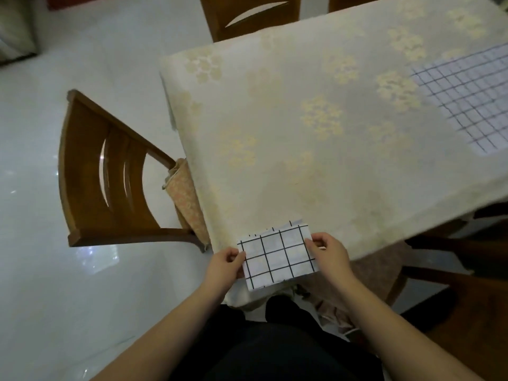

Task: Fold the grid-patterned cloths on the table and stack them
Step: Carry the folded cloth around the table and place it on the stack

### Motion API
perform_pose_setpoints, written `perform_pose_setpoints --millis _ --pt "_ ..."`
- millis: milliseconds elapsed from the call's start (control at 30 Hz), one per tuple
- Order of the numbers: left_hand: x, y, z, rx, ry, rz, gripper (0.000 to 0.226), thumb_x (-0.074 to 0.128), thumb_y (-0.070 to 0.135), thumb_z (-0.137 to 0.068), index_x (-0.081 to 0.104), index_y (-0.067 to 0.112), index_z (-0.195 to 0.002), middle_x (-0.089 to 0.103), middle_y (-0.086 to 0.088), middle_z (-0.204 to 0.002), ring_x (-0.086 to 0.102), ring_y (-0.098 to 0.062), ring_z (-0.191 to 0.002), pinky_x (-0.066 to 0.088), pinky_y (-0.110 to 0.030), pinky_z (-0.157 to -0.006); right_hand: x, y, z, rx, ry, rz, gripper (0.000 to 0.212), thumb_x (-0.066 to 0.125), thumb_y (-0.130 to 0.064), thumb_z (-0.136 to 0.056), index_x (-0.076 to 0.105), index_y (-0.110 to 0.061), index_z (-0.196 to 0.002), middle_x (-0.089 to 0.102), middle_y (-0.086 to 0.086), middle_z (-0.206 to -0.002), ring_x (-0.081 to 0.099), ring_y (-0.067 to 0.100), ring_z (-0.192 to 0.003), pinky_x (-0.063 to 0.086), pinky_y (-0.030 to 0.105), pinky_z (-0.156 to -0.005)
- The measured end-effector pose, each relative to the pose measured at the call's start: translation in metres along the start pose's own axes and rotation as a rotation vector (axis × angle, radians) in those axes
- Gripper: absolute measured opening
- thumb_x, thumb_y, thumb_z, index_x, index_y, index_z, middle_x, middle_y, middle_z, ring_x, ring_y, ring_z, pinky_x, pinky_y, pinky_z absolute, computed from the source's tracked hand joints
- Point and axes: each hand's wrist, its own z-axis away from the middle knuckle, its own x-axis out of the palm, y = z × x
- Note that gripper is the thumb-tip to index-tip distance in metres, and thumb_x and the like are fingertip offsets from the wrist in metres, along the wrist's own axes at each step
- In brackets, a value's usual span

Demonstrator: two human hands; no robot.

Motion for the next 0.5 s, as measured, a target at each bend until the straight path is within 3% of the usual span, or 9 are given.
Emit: perform_pose_setpoints --millis 300,500 --pt "0.012 -0.004 -0.013 0.063 0.144 -0.193 0.017 0.069 0.025 -0.090 0.059 0.017 -0.080 0.062 0.002 -0.068 0.056 -0.009 -0.057 0.043 -0.009 -0.050 0.002 -0.002 -0.039 -0.052 -0.116 0.117 0.016 0.064 -0.026 -0.093 0.064 -0.015 -0.105 0.066 -0.002 -0.091 0.060 0.015 -0.084 0.041 0.024 -0.071" --pt "0.013 -0.005 -0.014 0.084 0.191 -0.270 0.018 0.072 0.030 -0.086 0.055 0.024 -0.088 0.064 0.001 -0.072 0.058 -0.008 -0.064 0.042 -0.011 -0.053 0.002 0.004 -0.041 -0.075 -0.137 0.211 0.016 0.062 -0.031 -0.094 0.064 -0.018 -0.102 0.066 -0.003 -0.090 0.062 0.014 -0.083 0.042 0.023 -0.066"
